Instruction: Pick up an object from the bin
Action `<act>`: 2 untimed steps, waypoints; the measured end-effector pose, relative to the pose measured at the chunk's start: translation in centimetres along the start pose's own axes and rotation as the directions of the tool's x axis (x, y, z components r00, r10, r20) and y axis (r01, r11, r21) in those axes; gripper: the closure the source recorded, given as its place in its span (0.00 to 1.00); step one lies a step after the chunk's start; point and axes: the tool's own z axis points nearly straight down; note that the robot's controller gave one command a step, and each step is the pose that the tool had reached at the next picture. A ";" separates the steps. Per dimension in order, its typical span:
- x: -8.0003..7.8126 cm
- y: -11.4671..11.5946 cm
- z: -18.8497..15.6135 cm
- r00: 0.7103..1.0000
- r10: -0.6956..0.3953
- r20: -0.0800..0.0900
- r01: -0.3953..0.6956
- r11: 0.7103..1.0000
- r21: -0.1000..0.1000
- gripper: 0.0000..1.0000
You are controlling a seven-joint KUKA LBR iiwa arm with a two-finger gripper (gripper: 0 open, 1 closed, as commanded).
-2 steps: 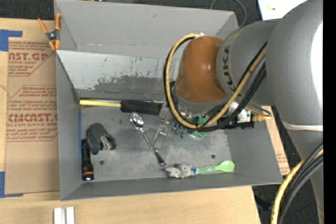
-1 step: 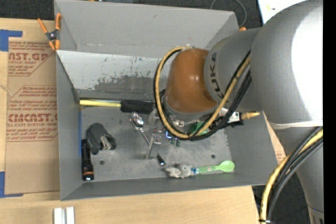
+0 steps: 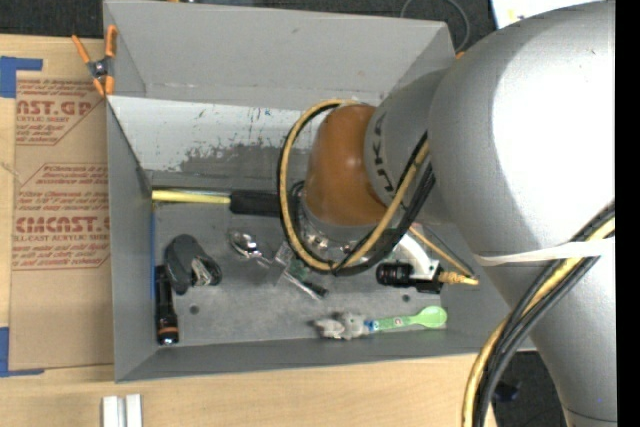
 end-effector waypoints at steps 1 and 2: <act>0.0 0.0 0.0 1.000 -0.001 0.000 0.001 1.000 0.000 1.00; 0.2 -0.2 -1.9 1.000 -0.001 -0.006 0.001 1.000 0.007 1.00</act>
Offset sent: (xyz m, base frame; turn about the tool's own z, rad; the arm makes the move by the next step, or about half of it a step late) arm 0.0001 0.0000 0.0617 -0.0005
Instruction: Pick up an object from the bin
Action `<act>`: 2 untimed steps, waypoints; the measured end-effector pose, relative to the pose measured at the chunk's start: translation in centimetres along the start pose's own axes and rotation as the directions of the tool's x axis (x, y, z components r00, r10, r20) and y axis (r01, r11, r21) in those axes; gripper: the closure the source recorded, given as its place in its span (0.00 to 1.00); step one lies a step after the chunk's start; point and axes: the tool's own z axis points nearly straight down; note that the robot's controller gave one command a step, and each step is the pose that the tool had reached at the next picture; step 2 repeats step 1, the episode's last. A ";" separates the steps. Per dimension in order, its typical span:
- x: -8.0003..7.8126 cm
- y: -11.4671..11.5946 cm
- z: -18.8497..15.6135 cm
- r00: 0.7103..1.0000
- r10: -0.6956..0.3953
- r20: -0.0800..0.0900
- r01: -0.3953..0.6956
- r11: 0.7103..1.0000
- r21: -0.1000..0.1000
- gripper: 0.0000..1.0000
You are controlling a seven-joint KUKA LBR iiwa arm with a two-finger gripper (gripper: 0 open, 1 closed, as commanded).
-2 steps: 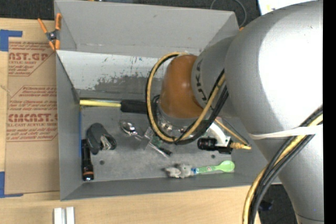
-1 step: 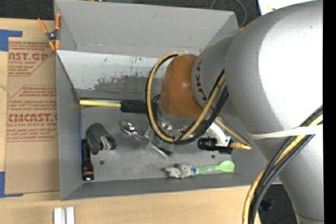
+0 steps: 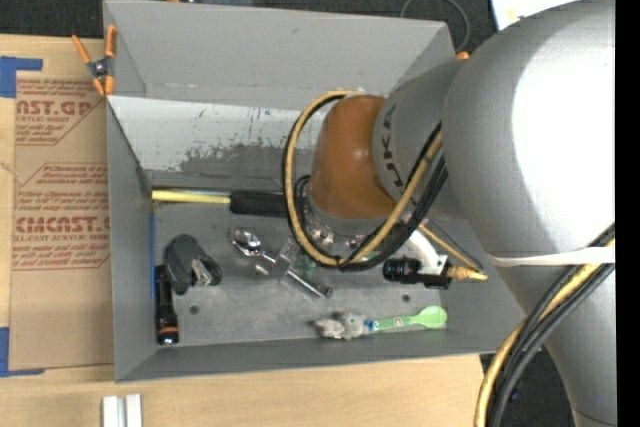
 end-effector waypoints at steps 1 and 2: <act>-0.1 0.2 -3.5 1.000 0.000 0.005 0.000 1.000 -0.006 1.00; -0.1 0.2 -3.5 1.000 0.000 0.005 0.000 1.000 -0.006 1.00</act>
Offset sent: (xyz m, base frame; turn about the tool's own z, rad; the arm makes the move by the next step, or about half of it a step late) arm 0.0018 0.0007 0.0587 0.0001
